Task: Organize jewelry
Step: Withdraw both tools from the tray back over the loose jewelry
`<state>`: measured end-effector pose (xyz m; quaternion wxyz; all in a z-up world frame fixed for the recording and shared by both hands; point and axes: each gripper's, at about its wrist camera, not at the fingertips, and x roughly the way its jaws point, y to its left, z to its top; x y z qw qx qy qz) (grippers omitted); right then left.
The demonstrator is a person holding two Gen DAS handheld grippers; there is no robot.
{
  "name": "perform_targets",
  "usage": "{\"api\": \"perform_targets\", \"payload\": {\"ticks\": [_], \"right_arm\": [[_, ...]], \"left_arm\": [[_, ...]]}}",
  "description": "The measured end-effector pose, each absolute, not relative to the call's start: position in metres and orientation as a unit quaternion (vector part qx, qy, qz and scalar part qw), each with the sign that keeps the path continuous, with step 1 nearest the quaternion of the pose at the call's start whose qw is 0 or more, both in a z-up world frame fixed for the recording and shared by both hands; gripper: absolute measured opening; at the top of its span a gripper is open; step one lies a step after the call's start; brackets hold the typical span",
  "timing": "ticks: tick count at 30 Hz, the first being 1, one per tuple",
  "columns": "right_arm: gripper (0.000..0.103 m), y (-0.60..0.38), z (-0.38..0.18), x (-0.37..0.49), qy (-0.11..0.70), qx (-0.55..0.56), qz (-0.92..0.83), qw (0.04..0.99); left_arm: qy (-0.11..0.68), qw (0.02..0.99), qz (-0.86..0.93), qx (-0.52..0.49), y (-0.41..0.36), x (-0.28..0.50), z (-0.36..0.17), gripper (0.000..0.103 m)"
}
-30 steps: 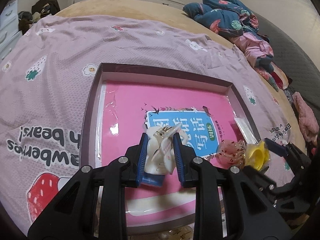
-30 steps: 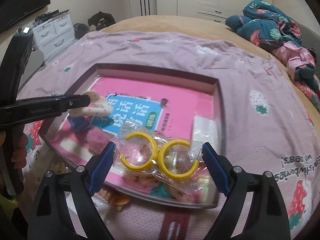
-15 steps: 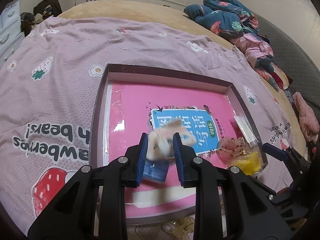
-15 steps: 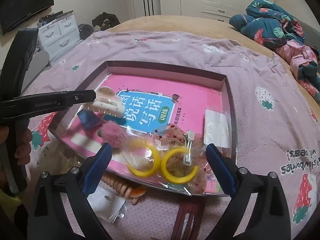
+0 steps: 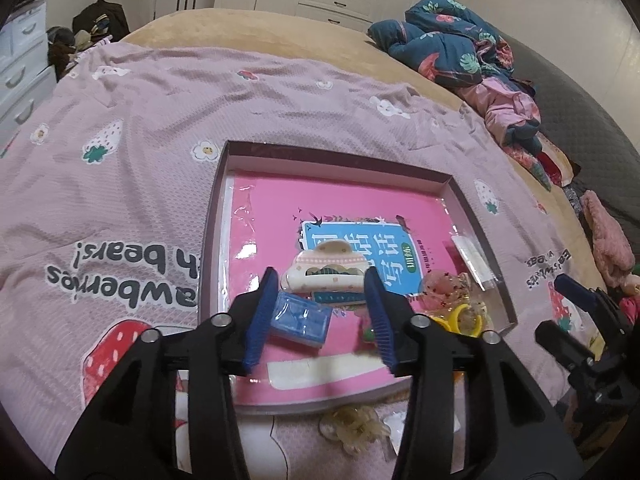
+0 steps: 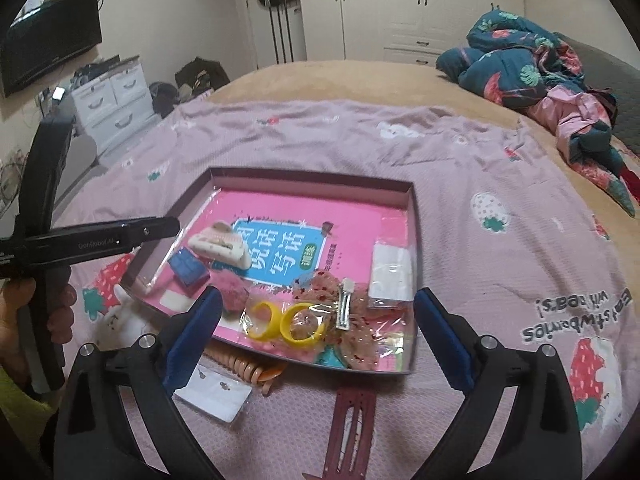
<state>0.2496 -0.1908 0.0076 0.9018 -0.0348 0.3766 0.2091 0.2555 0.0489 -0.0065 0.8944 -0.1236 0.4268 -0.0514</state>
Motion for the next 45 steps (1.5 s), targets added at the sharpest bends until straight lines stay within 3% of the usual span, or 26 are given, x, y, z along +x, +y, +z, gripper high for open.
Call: {"api": "perform_targets", "payload": {"ticks": [3,5,10,13,29,45], "right_arm": [[0.097,-0.199,0.019,0.242,0.364,-0.029,0.204,0.909],[0.097,-0.204,0.026,0.237,0.355,-0.026,0.201,0.913],[0.098,-0.218,0.048,0.221,0.329,-0.018,0.194,0.924],[0.098,-0.224,0.059,0.212,0.316,-0.016,0.191,0.929],[0.098,-0.238,0.088,0.166,0.278,-0.019,0.19,0.941],[0.098,-0.234,0.062,0.132,0.303,-0.033,0.201,0.931]], "left_arm": [[0.418,0.897,-0.054,-0.13,0.05,0.247,0.004,0.048],[0.408,0.901,-0.056,-0.136,0.051,0.239,0.014,0.063],[0.379,0.913,-0.054,-0.14,0.053,0.217,0.04,0.087],[0.363,0.92,-0.054,-0.14,0.053,0.204,0.054,0.093],[0.32,0.938,-0.054,-0.121,0.045,0.145,0.087,0.094],[0.349,0.931,-0.039,-0.097,0.043,0.106,0.056,0.094]]}}
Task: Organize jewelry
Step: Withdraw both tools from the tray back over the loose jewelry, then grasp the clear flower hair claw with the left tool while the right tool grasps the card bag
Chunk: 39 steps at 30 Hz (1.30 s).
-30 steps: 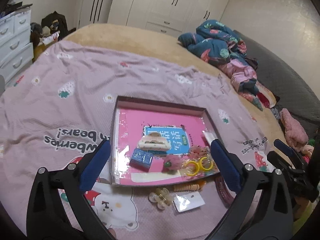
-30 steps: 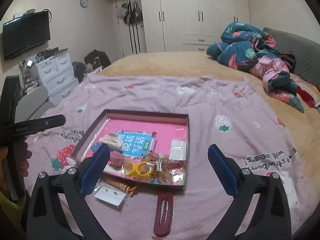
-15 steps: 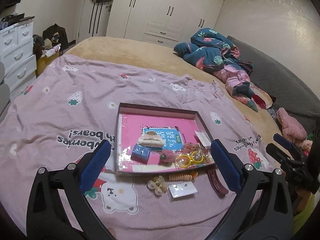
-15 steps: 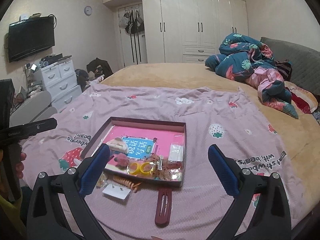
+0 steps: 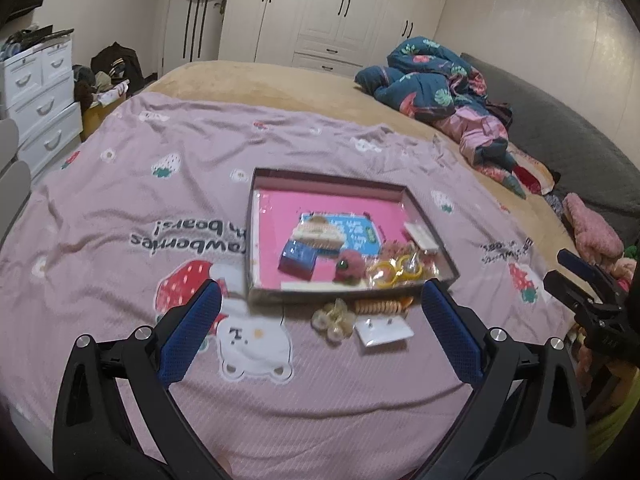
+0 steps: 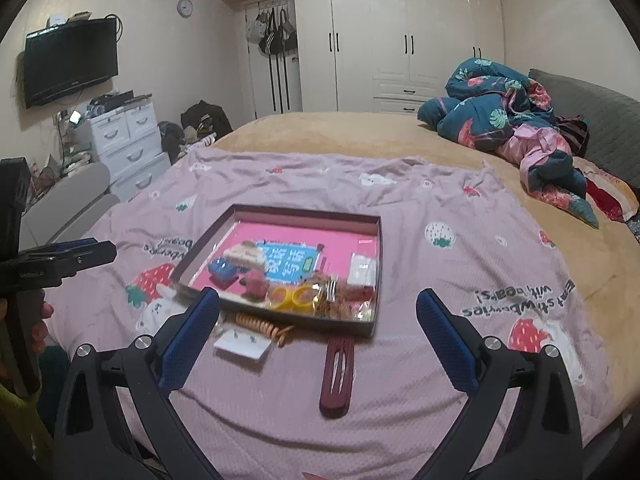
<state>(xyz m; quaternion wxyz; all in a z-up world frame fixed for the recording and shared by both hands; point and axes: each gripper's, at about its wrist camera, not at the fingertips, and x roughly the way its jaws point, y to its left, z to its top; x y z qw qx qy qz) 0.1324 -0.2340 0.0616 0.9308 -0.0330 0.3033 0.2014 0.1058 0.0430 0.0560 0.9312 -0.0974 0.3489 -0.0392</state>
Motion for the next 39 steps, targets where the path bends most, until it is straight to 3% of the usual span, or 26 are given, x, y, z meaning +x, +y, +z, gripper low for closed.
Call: {"api": "perform_targets", "payload": {"ticks": [39], "right_arm": [[0.098,-0.192,-0.009,0.125,0.376,-0.086,0.241,0.891]], "left_arm": [[0.442,0.893,-0.046,-0.074,0.044,0.109,-0.031,0.093]]}}
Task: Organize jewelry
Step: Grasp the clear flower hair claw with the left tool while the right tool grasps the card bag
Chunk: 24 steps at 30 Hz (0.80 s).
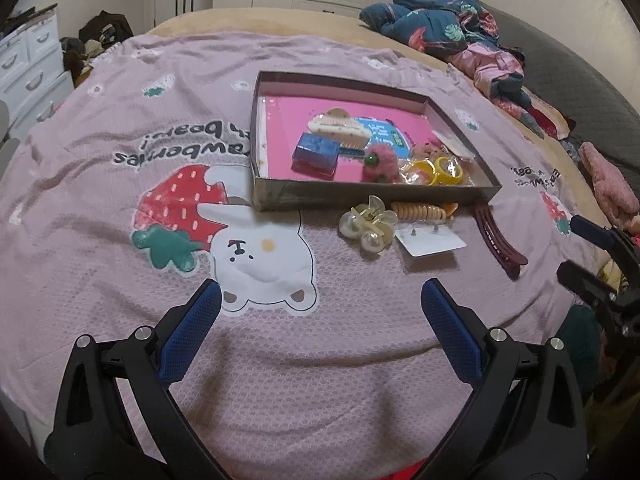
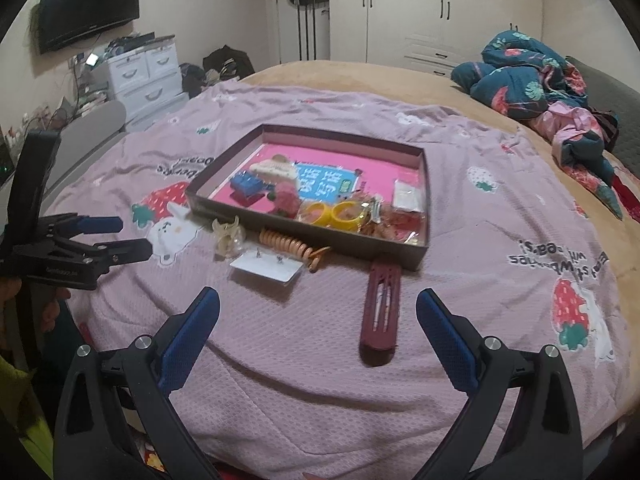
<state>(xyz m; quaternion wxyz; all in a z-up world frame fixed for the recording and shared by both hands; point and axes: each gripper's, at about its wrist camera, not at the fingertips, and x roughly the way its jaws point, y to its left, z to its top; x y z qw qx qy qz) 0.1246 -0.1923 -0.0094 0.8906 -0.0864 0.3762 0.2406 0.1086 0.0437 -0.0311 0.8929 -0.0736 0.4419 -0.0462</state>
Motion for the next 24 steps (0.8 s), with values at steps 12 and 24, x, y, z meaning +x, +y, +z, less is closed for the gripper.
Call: {"api": "perform_targets", "payload": {"ticks": [12,24], "right_arm": [[0.098,-0.174,-0.049,0.14,0.411,-0.098,0.24,0.874],[0.098,-0.153,-0.069,0.157,0.428,-0.083,0.247,0.866]], "left_arm": [[0.477,0.87,-0.093,-0.078,0.03,0.163,-0.054,0.071],[0.503,0.849,-0.114,-0.116,0.015,0.202,-0.073,0.049]]}}
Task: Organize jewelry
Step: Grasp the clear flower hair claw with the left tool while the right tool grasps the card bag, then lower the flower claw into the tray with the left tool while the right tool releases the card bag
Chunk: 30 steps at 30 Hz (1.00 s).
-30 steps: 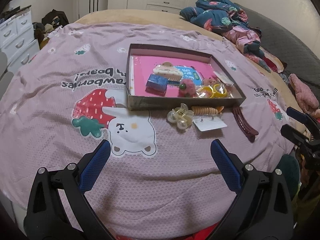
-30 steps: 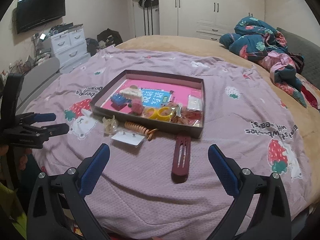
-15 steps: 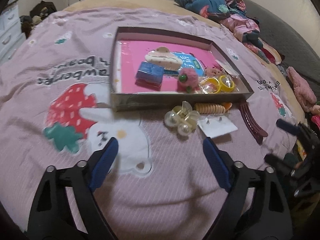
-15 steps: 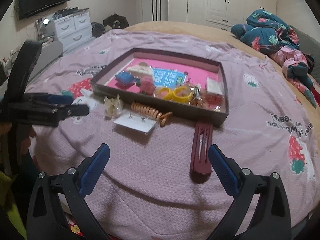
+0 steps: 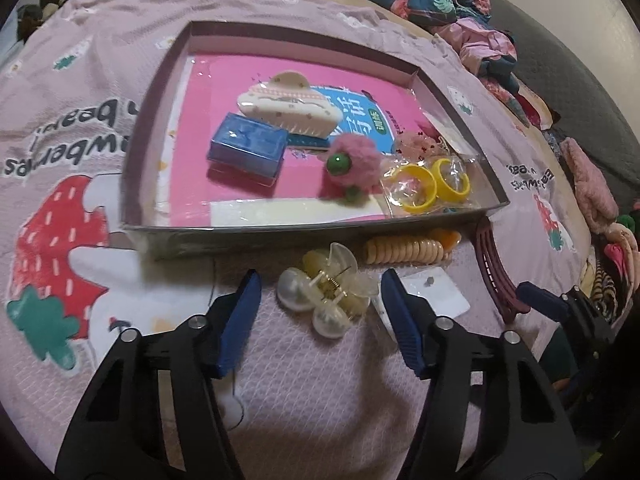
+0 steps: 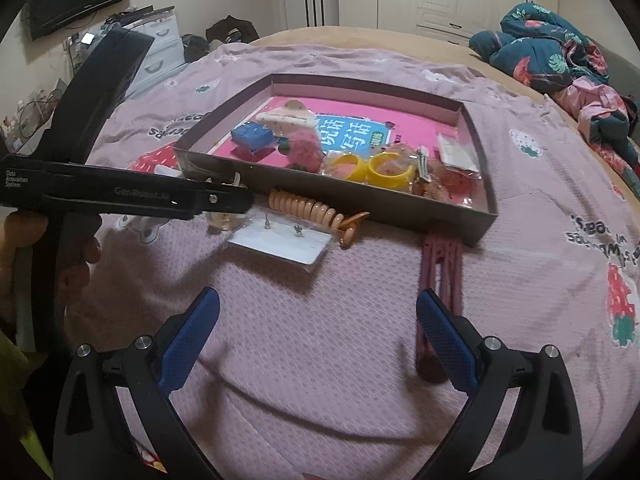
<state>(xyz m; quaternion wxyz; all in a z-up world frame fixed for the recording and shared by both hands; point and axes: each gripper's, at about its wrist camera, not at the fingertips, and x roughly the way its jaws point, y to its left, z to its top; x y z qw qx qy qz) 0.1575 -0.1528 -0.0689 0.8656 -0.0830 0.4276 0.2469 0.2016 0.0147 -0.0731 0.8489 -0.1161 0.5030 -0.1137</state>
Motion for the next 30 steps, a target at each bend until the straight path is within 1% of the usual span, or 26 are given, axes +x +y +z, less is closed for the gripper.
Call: {"api": "perform_targets", "payload": {"ticks": [1,11,25,26,28,30], "right_arm": [[0.098,-0.151,-0.071,0.159,0.43,-0.081,0.246,0.865],[0.098,-0.121,-0.091,0.174,0.429,-0.071,0.234,0.87],[0.098,-0.081,-0.094,0.183,0.42,-0.052,0.23,0.876],[0.097,-0.08,-0.094,0.183,0.419,-0.052,0.227,0.878],[0.072,-0.08,-0.095,0.185,0.418,-0.054,0.22,0.88],[0.066,-0.085,-0.093,0.186,0.418,-0.05,0.223,0.879]], "left_arm": [[0.504,0.848,-0.115,-0.117,0.014,0.203,-0.075,0.041],[0.499,0.848,-0.107,-0.142,0.038,0.198,-0.075,0.041],[0.493,0.839,-0.117,-0.198,0.072,0.189,-0.071,0.041],[0.493,0.839,-0.116,-0.198,0.073,0.189,-0.07,0.041],[0.492,0.84,-0.115,-0.199,0.075,0.188,-0.069,0.041],[0.489,0.842,-0.116,-0.196,0.077,0.187,-0.066,0.041]]}}
